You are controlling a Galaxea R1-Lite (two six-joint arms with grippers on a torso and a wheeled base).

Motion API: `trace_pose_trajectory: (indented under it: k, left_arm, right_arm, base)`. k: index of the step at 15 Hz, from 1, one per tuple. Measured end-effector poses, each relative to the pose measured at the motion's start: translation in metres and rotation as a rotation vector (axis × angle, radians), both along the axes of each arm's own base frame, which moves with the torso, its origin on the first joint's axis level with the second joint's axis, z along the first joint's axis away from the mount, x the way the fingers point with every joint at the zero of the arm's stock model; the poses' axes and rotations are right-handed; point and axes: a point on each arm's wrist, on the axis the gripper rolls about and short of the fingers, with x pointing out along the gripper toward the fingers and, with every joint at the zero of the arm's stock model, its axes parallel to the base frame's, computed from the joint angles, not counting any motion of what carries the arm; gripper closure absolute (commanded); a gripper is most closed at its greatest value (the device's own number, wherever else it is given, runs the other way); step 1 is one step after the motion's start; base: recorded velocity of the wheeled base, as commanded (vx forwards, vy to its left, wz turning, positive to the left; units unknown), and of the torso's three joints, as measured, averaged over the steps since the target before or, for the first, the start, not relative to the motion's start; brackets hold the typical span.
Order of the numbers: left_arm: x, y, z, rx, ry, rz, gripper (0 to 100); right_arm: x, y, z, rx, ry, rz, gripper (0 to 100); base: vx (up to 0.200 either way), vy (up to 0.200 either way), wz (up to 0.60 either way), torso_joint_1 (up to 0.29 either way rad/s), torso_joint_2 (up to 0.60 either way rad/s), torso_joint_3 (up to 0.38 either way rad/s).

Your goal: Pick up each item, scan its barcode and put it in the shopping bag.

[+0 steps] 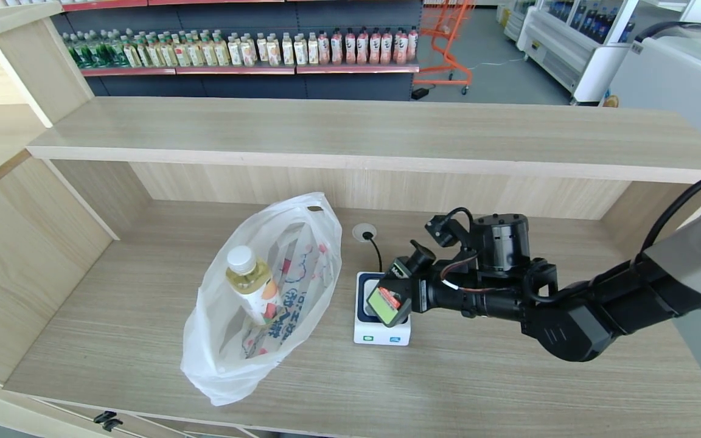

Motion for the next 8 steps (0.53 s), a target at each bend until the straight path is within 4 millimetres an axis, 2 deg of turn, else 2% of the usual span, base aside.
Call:
trace_pose_trajectory:
  k: [4, 6, 8]
  left_arm:
    - [0.000, 0.000, 0.000, 0.000, 0.000, 0.000, 0]
    - [0.000, 0.000, 0.000, 0.000, 0.000, 0.000, 0]
    - [0.000, 0.000, 0.000, 0.000, 0.000, 0.000, 0]
  right_arm:
    - [-0.002, -0.002, 0.008, 0.032, 0.013, -0.013, 100]
    - [-0.012, -0.005, 0.034, 0.131, 0.011, -0.041, 100]
    - [-0.031, -0.018, 0.064, 0.158, -0.081, -0.044, 100]
  base:
    - [0.000, 0.000, 0.00, 0.000, 0.00, 0.000]
    - [0.000, 0.000, 0.00, 0.000, 0.00, 0.000]
    - [0.000, 0.000, 0.00, 0.000, 0.00, 0.000]
